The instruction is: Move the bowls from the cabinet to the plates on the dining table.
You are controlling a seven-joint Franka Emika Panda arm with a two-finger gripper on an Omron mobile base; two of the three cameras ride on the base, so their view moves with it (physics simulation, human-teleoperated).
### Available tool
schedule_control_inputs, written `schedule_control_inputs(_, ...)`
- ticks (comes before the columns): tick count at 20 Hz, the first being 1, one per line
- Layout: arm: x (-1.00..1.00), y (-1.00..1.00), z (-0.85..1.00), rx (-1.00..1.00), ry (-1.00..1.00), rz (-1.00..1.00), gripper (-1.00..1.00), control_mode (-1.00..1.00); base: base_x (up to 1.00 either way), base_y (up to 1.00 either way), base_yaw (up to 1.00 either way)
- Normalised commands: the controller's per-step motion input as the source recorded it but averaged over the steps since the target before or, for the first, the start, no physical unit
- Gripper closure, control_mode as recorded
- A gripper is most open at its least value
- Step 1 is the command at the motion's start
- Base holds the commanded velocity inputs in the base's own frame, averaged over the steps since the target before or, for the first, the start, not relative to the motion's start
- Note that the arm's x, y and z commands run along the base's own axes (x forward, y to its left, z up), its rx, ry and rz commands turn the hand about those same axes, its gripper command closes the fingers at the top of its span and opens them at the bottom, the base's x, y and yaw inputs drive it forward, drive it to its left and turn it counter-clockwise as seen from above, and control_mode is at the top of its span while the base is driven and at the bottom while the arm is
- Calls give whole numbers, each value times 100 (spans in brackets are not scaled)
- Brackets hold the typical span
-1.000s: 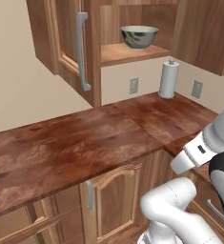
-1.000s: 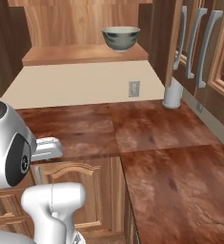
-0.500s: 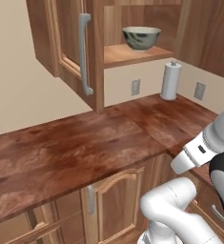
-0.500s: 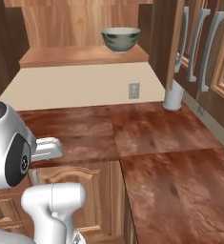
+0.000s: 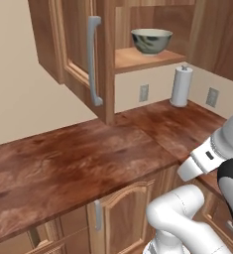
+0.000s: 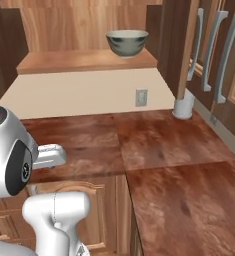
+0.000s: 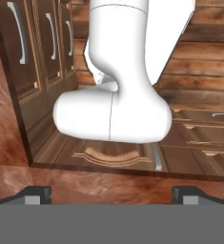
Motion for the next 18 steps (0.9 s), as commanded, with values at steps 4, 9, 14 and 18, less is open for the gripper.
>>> schedule_control_inputs(4, 0, 0, 0, 0, 0, 0, -100, 100, 45, -20, 0)
schedule_control_inputs(9, 0, 0, 0, 0, 0, 0, -100, 100, 34, -29, 0)
schedule_control_inputs(14, 0, 0, 0, 0, 0, 0, -100, 100, 19, -22, 0)
schedule_control_inputs(18, 0, 0, 0, 0, 0, 0, -100, 100, 29, 0, 0)
